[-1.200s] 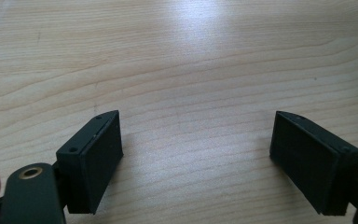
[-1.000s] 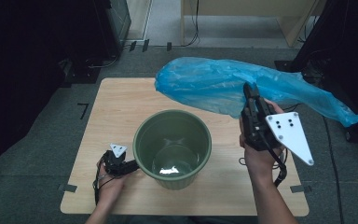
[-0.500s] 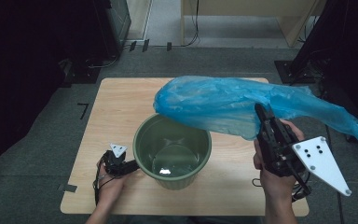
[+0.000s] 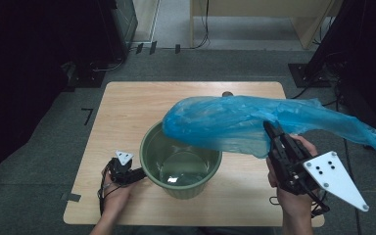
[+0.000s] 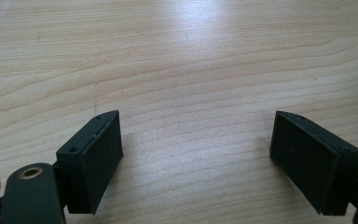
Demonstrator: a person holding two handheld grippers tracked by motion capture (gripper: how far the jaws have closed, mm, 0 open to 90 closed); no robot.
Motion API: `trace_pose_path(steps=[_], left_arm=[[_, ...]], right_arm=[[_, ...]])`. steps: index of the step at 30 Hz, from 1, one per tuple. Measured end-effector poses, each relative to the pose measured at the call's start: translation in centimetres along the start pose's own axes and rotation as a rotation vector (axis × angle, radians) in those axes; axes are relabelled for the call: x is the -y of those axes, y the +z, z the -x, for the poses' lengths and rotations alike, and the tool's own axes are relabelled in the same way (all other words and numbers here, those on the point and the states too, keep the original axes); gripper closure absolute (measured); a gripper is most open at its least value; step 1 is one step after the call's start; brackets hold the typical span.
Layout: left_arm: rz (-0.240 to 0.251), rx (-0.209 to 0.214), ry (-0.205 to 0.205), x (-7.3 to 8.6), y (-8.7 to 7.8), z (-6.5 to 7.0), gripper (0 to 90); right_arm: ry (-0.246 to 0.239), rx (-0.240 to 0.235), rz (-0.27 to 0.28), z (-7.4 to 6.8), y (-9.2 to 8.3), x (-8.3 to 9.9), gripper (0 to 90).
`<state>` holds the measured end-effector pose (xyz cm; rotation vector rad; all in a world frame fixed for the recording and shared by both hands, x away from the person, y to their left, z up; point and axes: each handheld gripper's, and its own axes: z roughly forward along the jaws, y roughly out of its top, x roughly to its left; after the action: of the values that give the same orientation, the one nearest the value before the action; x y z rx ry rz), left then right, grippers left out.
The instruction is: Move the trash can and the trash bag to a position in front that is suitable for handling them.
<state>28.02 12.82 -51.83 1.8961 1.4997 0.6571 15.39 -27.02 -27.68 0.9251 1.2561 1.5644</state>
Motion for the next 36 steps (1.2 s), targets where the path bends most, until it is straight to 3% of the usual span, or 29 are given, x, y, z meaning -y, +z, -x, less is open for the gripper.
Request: trace_pose_path(steps=[4, 13, 25, 27, 30, 31, 33, 34, 35, 36], left_arm=[[0.0, 0.0, 0.0, 0.0, 0.0, 0.0, 16.2], [0.0, 0.0, 0.0, 0.0, 0.0, 0.0, 16.2], [0.004, 0.003, -0.007, 0.0, 0.0, 0.0, 16.2], [0.005, -0.011, -0.013, 0.1, -0.1, 0.0, 16.2], [0.016, -0.012, -0.023, 0.1, -0.3, -0.2, 16.2], [0.036, -0.014, -0.043, 0.1, -0.5, -0.5, 16.2], [0.059, -0.01, -0.069, -0.1, -0.9, -0.7, 16.2], [0.059, -0.01, -0.069, -0.1, -0.9, -0.7, 16.1], [0.065, -0.001, -0.075, -0.3, -1.2, -0.8, 16.1], [0.112, 0.001, -0.075, -1.0, -2.4, -0.6, 16.2]], right_arm=[[-0.042, -0.016, -0.025, -0.6, 0.5, 0.5, 90.0], [-0.07, -0.062, -0.08, -1.4, 1.2, 1.3, 90.0], [-0.118, -0.132, -0.16, -3.8, 3.4, 3.6, 89.8], [-0.129, -0.143, -0.169, -4.2, 3.7, 4.0, 89.4], [-0.125, -0.175, -0.182, -4.7, 4.1, 4.5, 84.4], [-0.11, -0.215, -0.183, -5.1, 4.4, 4.9, 74.3], [-0.111, -0.253, -0.171, -5.4, 4.6, 5.2, 64.2], [-0.117, -0.257, -0.162, -5.5, 4.6, 5.4, 57.2], [-0.117, -0.257, -0.162, -5.5, 4.6, 5.4, 57.2], [-0.12, -0.257, -0.146, -5.8, 4.7, 5.7, 49.8]])
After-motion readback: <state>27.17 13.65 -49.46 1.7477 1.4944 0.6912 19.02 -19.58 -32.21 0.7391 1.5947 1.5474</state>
